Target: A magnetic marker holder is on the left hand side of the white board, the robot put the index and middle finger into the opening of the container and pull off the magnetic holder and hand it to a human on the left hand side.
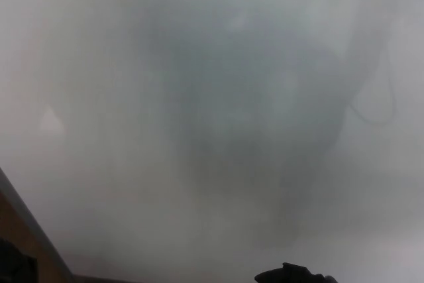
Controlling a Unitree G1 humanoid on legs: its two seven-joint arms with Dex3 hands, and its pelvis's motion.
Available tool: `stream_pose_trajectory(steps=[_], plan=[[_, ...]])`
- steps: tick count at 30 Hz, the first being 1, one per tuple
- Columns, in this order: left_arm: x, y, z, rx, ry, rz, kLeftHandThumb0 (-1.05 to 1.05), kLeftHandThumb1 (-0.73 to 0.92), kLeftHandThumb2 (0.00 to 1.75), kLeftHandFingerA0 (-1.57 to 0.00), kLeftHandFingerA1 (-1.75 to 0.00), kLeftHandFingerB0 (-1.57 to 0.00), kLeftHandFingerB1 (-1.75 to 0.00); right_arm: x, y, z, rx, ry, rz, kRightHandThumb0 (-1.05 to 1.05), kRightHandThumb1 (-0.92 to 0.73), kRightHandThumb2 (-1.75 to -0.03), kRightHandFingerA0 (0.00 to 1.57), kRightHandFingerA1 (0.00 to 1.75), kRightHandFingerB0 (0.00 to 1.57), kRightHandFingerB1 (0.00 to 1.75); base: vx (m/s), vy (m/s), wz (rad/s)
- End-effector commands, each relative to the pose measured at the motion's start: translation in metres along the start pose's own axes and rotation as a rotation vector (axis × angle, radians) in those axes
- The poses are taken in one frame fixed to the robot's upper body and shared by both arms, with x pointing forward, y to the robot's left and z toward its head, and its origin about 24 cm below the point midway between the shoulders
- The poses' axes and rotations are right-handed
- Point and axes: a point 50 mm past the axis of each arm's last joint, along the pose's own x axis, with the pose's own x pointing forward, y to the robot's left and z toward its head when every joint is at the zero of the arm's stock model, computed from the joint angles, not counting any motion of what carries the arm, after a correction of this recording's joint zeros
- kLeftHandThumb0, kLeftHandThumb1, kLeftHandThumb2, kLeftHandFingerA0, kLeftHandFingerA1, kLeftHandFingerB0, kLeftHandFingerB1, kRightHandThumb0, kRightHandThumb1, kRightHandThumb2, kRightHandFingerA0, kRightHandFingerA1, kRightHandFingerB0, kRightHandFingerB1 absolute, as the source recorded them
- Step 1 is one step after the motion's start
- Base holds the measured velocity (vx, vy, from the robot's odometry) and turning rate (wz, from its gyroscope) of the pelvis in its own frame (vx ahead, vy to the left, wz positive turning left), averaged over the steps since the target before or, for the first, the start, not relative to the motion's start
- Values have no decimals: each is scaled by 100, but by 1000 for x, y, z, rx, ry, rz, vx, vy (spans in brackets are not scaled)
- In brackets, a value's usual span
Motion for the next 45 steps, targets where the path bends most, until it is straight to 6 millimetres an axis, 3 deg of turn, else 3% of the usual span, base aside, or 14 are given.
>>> stream_pose_trajectory(steps=[1,3,8,9,14,16,21,26,27,33,37,38,44,45], plan=[[4,10,2,53,23,-22,-96,70,60,-28,-31,-20,-34,-4,-12,-6,-20,8,-52,-35,-64,-59,89,57,70,49,0,0,0],[9,14,4,81,45,-20,-95,53,91,-22,-41,-17,-45,-4,-15,-5,-13,5,-68,-35,-63,-59,89,57,71,49,0,0,0],[16,12,-2,119,51,57,-99,68,62,-28,-35,-20,-40,-11,-16,-10,0,18,-93,-35,-64,-59,90,56,71,49,0,0,0],[20,12,-5,81,67,49,-97,50,92,-22,-42,-17,-47,-13,-16,-12,-10,29,-90,-40,-59,-62,92,60,69,49,0,0,0],[21,15,-5,63,88,62,-96,48,89,-25,-41,-19,-47,-12,-15,-11,-11,30,-91,-36,-65,-59,87,54,71,48,0,0,0],[17,20,-4,98,112,115,-100,56,60,-35,-35,-22,-41,-11,-15,-11,-3,32,-96,-35,-64,-59,87,53,71,48,0,0,0],[-39,47,15,379,448,678,-55,51,55,-30,-35,-28,-33,-15,-12,-13,-10,45,-86,-35,-64,-60,88,55,70,48,0,0,0],[-73,52,8,984,921,1006,-71,65,60,-33,-38,-27,-30,-15,-12,-13,10,46,-89,-35,-65,-60,87,53,70,48,0,0,0],[-79,53,6,1055,1012,1036,-76,56,87,-30,-48,-24,-42,-15,-12,-13,8,45,-88,-36,-65,-60,87,53,71,48,0,0,0],[-110,68,3,1006,1110,1178,-74,90,68,-37,-37,-29,-30,-11,-12,-11,9,42,-87,-37,-65,-60,87,53,70,47,0,0,0],[-119,75,3,1003,1202,1215,-75,90,68,-35,-37,-28,-30,-13,-10,-12,25,54,-90,-37,-65,-60,86,53,70,47,0,0,0],[-122,80,3,1010,1258,1221,-77,71,101,-26,-49,-19,-44,-13,-13,-12,41,54,-104,-37,-65,-59,84,53,69,48,0,0,0],[-138,79,5,991,1254,1300,-79,67,98,-24,-49,-16,-42,-15,-16,-15,154,75,-153,-45,-64,-61,79,51,63,46,0,0,0],[-140,79,6,987,1229,1316,-79,66,97,-23,-49,-15,-42,-15,-17,-15,170,76,-160,-43,-55,-96,71,69,46,58,0,0,0]])
